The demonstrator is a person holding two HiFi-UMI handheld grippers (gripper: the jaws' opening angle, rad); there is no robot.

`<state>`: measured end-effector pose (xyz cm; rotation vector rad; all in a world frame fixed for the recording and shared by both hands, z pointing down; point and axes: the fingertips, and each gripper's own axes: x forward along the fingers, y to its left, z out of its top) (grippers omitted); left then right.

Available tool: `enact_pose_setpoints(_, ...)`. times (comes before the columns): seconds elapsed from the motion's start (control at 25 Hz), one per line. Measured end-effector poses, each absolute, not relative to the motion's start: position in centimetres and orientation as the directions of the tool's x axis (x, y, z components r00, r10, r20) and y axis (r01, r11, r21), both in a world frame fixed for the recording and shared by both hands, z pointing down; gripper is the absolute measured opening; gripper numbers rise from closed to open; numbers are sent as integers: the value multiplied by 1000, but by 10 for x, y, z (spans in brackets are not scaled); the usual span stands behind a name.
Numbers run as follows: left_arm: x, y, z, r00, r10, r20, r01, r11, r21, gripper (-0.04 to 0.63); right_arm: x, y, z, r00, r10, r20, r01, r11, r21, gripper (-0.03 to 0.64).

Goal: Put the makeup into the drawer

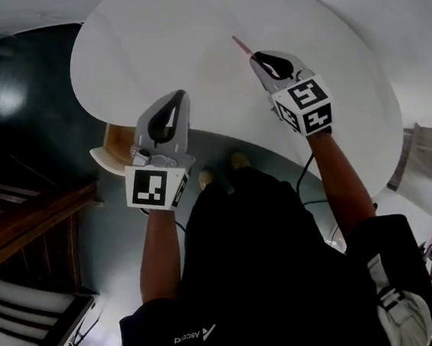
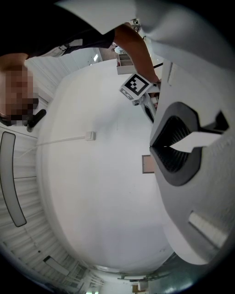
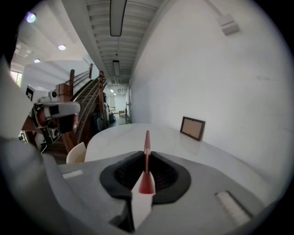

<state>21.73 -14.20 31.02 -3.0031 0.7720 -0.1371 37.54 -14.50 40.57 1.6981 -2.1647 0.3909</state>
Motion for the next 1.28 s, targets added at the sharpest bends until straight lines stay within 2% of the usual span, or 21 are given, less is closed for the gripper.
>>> enact_pose_setpoints(0.36, 172, -132, 299, 826, -562, 37, -559, -826, -71, 9, 305, -127, 332, -355, -896, 267, -928, 372, 13, 51)
enact_pose_setpoints(0.56, 131, -130, 291, 797, -603, 4, -601, -795, -83, 9, 253, -122, 311, -435, -873, 222, -894, 449, 15, 51)
enact_pose_setpoints(0.84, 61, -133, 283, 751, -660, -24, -659, -748, -77, 9, 174, -121, 289, -516, -830, 212, -841, 538, 60, 51)
enact_pose_setpoints(1.28, -79, -134, 276, 677, -734, -53, -736, -673, -77, 9, 30, -128, 293, -588, -761, 274, -771, 629, 94, 51)
